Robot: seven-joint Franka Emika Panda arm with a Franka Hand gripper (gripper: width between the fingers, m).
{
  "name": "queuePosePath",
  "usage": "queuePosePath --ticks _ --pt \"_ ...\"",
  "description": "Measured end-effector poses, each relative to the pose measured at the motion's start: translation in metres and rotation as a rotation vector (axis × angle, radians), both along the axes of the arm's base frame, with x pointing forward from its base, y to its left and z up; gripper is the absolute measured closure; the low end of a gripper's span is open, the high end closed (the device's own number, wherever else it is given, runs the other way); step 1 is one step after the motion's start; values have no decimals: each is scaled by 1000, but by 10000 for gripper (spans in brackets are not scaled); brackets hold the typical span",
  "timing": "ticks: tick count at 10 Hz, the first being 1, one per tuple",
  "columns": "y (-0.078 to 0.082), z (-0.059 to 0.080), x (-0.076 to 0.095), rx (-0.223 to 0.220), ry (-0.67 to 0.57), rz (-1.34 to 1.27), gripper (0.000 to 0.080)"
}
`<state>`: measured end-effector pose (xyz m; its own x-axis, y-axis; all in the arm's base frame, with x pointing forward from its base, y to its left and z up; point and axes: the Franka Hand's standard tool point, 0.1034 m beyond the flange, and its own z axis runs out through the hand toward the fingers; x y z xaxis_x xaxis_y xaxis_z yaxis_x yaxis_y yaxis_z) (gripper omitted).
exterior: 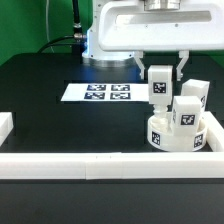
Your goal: Assemble stool
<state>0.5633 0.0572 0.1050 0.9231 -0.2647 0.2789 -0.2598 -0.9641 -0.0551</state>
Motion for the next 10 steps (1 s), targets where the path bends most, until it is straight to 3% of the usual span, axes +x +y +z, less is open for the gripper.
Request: queuePosePath --ticks 3,6,10 --pt "0 -11 -4 -14 8 24 462" --pt "8 -11 -5 -14 -3 40 462" --pt "6 -11 -5 -20 -19 57 462"
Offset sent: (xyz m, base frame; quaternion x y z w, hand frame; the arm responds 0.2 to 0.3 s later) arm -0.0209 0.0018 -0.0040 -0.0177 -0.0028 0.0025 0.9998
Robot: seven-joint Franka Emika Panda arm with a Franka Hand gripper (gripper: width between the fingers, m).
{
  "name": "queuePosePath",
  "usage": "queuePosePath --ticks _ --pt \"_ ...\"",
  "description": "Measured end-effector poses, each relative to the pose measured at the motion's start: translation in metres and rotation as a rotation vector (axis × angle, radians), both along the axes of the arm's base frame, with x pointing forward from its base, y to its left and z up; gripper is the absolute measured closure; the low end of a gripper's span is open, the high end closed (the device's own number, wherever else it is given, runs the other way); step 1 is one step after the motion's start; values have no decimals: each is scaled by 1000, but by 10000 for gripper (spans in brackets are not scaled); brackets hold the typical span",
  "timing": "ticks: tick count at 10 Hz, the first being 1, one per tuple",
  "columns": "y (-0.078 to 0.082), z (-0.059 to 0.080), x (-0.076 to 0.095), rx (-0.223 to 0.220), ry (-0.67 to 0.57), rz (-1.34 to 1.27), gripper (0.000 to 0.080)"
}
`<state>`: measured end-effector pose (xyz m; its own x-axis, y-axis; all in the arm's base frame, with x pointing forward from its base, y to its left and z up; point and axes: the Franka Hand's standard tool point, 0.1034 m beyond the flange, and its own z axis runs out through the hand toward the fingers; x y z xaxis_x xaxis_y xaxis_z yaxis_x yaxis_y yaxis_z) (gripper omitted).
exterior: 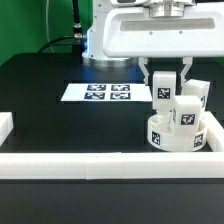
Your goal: Assemble stool
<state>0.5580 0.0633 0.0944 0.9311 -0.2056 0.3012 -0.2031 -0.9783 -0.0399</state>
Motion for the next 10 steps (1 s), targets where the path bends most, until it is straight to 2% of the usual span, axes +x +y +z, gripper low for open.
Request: queuePosePath --ticks 6,10 --pt "-4 4 -2 -8 -2 36 462" --pt "-8 -8 -7 -21 16 48 462"
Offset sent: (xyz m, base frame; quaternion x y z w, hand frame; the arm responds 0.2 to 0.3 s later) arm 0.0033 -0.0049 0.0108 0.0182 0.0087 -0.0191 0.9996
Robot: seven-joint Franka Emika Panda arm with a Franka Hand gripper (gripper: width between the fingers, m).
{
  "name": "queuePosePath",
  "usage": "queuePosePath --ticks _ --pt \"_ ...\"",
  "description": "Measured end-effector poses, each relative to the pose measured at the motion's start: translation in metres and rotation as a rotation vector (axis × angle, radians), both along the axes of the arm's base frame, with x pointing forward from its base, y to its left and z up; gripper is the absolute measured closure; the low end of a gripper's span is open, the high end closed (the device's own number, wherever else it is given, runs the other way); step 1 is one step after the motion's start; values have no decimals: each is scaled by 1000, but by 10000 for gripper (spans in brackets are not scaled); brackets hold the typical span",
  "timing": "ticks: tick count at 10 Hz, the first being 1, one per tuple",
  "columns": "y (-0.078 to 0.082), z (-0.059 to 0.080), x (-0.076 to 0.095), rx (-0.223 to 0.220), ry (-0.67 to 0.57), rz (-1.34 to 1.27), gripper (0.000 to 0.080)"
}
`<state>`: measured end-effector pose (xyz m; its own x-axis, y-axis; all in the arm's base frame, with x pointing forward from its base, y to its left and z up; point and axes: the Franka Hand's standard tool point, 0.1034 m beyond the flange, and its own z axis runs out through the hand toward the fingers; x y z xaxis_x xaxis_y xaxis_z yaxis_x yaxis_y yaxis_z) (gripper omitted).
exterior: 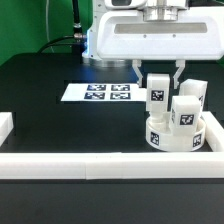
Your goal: Assemble stool
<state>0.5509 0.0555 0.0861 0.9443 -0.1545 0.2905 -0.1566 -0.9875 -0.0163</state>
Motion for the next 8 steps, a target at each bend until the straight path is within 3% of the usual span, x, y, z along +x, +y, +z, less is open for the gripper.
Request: queuePosePath --ticks 4,8 --pt "3 -10 -5 -5 16 7 462" --pt "4 -11 2 -12 -32 20 462"
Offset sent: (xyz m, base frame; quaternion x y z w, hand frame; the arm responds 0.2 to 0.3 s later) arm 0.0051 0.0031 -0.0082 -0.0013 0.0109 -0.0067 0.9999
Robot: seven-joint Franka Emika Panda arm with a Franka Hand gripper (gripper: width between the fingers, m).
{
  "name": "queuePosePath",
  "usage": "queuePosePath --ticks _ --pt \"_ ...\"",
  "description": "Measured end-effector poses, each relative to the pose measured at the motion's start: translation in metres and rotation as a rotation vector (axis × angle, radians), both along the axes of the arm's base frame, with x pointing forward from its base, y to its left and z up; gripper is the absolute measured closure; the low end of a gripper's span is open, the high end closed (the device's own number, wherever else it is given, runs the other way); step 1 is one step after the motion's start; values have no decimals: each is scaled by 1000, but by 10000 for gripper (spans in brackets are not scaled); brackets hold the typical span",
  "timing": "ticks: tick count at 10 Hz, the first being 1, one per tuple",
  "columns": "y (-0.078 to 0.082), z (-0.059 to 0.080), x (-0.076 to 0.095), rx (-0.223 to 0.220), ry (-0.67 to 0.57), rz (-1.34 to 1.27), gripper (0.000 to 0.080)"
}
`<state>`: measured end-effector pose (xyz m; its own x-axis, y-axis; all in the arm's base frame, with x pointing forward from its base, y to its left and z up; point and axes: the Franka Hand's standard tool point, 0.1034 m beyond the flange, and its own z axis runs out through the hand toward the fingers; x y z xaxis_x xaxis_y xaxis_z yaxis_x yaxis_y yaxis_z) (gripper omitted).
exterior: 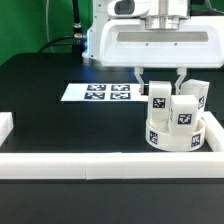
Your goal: Assemble stool
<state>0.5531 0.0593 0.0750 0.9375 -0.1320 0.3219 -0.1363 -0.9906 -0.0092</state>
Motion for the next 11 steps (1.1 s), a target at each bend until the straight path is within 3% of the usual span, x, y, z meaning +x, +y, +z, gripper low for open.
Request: queuePosePath --ticks 2,3,4,8,11 --pt "0 0 0 0 0 2 462" --pt "0 0 0 -1 0 4 280" --pt "-2 5 3 -4 2 19 189" --pt "0 28 7 6 1 38 151" --pt "0 29 8 7 -1 39 151"
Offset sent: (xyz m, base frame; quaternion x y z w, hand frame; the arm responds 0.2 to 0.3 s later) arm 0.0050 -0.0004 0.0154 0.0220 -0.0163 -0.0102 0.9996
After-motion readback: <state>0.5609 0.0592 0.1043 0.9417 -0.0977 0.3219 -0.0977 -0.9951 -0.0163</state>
